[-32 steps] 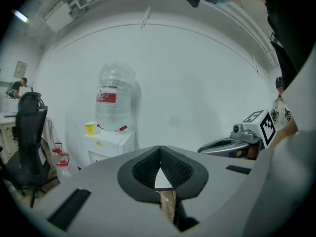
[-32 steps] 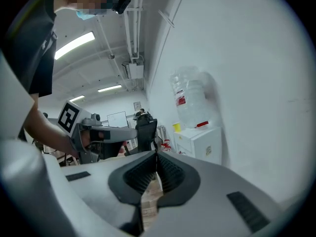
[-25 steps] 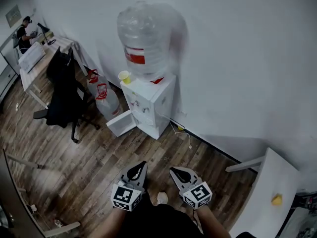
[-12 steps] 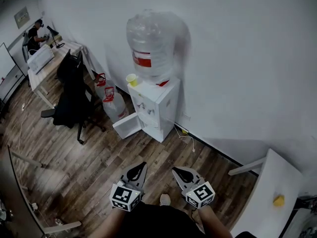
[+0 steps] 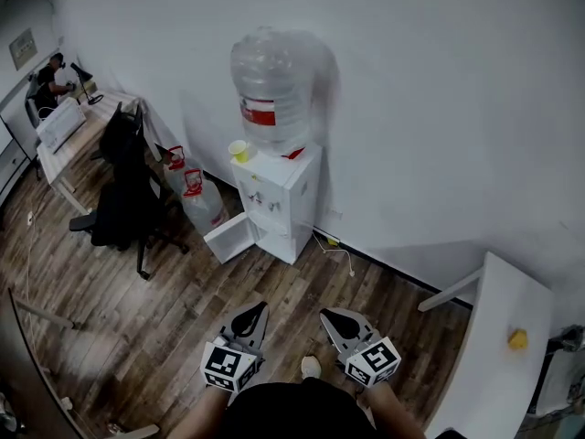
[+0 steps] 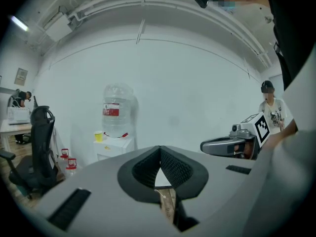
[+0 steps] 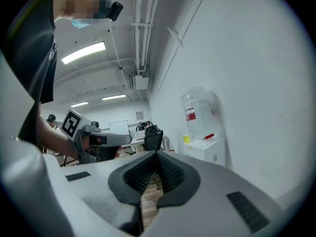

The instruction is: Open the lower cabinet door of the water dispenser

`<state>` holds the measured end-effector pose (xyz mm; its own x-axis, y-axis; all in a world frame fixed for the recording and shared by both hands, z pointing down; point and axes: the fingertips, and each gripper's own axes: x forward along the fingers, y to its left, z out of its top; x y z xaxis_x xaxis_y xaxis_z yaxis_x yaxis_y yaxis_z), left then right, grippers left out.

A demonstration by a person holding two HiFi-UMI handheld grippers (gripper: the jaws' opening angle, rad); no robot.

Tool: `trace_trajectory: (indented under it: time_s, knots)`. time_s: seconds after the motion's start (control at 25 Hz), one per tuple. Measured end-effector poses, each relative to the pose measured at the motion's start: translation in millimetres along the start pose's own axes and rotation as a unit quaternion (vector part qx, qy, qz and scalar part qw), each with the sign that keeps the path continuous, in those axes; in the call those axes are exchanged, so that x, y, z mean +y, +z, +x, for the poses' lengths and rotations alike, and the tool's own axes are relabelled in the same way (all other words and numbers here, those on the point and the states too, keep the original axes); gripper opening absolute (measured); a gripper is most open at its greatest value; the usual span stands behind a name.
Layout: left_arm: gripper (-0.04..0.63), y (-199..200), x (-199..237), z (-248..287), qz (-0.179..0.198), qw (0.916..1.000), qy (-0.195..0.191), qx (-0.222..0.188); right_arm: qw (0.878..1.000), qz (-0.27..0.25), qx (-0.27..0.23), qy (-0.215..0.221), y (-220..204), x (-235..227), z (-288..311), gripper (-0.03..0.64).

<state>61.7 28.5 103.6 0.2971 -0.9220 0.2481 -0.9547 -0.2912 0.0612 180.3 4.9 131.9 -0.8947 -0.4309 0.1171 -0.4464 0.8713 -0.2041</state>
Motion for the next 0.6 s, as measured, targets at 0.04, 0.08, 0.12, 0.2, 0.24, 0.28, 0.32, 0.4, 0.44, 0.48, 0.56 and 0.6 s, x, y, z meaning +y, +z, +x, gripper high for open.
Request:
trace_trajectory:
  time_s: [0.04,0.08,0.12,0.2,0.24,0.28,0.32,0.4,0.44,0.48,0.56,0.6]
  knots:
    - [0.014,-1.1,2.2,-8.2,0.000,1.0000,-0.003,-0.001,1.000,0.000,-0.002,-0.008,-1.2,7.5,-2.7,0.023]
    - [0.014,-2.1,5.1,-17.1,0.000,1.0000,-0.005,-0.003,1.000,0.000,-0.003,-0.014,-3.1,16.0,-4.5,0.023]
    - [0.014,-3.7,8.7,-26.5,0.000,1.0000,-0.006,-0.005,1.000,0.000,-0.003,-0.018,-5.8,25.6,-5.5,0.023]
    - [0.014,-9.3,15.9,-46.1,0.000,0.9999,-0.008,-0.007,1.000,0.004,-0.003,-0.027,-12.7,45.3,-6.6,0.023]
    - [0.014,-12.4,18.9,-56.4,0.000,0.9999,-0.009,-0.008,0.999,0.008,-0.004,-0.031,-15.6,55.2,-7.3,0.023]
    - [0.014,-15.7,21.7,-67.3,0.000,0.9999,-0.011,-0.009,0.999,0.013,-0.007,-0.036,-17.8,65.6,-7.7,0.023]
    - [0.014,-19.3,24.6,-78.6,-0.001,0.9999,-0.012,-0.010,0.999,0.018,-0.010,-0.040,-19.3,76.2,-8.0,0.023]
    - [0.014,-27.6,30.5,-102.3,-0.006,0.9998,-0.014,-0.014,0.998,0.019,-0.016,-0.049,-21.0,97.9,-9.4,0.023]
    - [0.014,-31.4,33.4,-114.6,-0.009,0.9997,-0.014,-0.016,0.998,0.016,-0.018,-0.054,-20.8,109.1,-10.7,0.023]
    - [0.014,-34.5,36.5,-127.5,-0.014,0.9996,-0.015,-0.019,0.998,0.012,-0.020,-0.058,-19.7,120.8,-12.3,0.023]
    - [0.014,-41.4,43.9,-153.2,-0.022,0.9993,-0.017,-0.023,0.997,0.004,-0.024,-0.067,-16.9,145.0,-16.3,0.023]
    - [0.014,-46.3,47.9,-165.1,-0.026,0.9992,-0.016,-0.024,0.997,0.001,-0.025,-0.071,-16.4,156.4,-18.5,0.023]
